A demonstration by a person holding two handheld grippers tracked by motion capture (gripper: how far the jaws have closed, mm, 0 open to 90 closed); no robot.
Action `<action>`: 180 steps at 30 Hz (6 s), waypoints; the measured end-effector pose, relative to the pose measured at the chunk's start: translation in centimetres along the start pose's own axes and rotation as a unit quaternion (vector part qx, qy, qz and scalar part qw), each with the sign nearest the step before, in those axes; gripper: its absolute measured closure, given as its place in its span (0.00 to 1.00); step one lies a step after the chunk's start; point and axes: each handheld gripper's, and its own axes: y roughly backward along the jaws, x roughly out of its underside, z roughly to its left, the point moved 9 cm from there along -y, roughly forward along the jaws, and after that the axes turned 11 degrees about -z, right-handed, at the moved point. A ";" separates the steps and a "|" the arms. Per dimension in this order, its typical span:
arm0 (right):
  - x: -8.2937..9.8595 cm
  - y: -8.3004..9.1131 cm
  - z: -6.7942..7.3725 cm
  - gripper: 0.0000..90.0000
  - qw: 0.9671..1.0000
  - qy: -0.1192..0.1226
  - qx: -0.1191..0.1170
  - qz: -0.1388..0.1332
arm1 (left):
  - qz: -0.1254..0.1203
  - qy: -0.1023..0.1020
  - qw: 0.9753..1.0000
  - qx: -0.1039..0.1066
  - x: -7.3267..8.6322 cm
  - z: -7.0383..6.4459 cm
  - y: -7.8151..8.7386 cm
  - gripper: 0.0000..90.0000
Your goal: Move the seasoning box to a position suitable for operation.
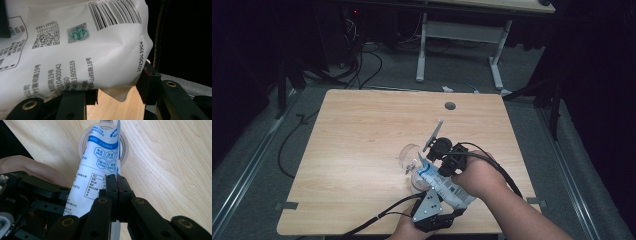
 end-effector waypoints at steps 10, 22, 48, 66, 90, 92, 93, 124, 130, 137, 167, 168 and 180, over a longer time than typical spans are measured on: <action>-0.2 -0.1 0.1 1.00 1.000 0.001 -0.005 -0.002 | -0.003 0.001 1.000 0.000 -0.2 0.0 0.1 0.64; -0.3 -0.1 0.1 1.00 1.000 0.001 -0.004 -0.003 | -0.006 -0.001 1.000 -0.001 -0.4 0.0 0.2 0.65; -0.2 0.0 0.2 1.00 1.000 0.000 -0.004 -0.001 | -0.008 -0.004 1.000 0.000 -0.5 -0.2 0.1 0.65; -0.3 -0.2 0.3 1.00 1.000 0.003 -0.007 0.001 | -0.009 -0.003 1.000 0.001 -0.5 -0.2 0.2 0.65; -0.4 -0.1 0.4 1.00 1.000 0.003 -0.007 0.001 | -0.012 -0.003 1.000 0.001 -0.7 -0.2 0.3 0.65; -0.4 -0.1 0.4 1.00 1.000 0.004 -0.007 0.000 | -0.012 -0.002 1.000 0.001 -0.8 -0.2 0.3 0.65; -0.5 -0.1 0.3 1.00 1.000 0.005 -0.007 0.000 | -0.012 -0.002 1.000 0.001 -0.8 -0.1 0.3 0.65; -0.6 -0.5 0.5 1.00 1.000 0.010 -0.011 0.004 | -0.017 0.004 1.000 0.001 -0.9 -0.2 0.4 0.64; -0.6 -0.4 0.5 1.00 1.000 0.009 -0.010 0.004 | -0.017 0.002 1.000 0.001 -0.9 -0.2 0.4 0.64; -0.6 -0.4 0.5 1.00 1.000 0.009 -0.010 0.004 | -0.019 0.002 1.000 0.001 -0.9 -0.3 0.3 0.64; -0.7 -0.8 0.7 1.00 1.000 0.012 -0.012 0.009 | -0.019 -0.001 1.000 -0.001 -1.0 -0.2 0.5 0.64; -0.7 -0.8 0.6 1.00 1.000 0.015 -0.010 0.008 | -0.019 0.000 1.000 0.000 -1.0 -0.2 0.5 0.64; -0.7 -0.5 0.7 1.00 1.000 0.014 -0.009 0.005 | -0.022 0.002 1.000 0.001 -1.0 -0.5 0.6 0.61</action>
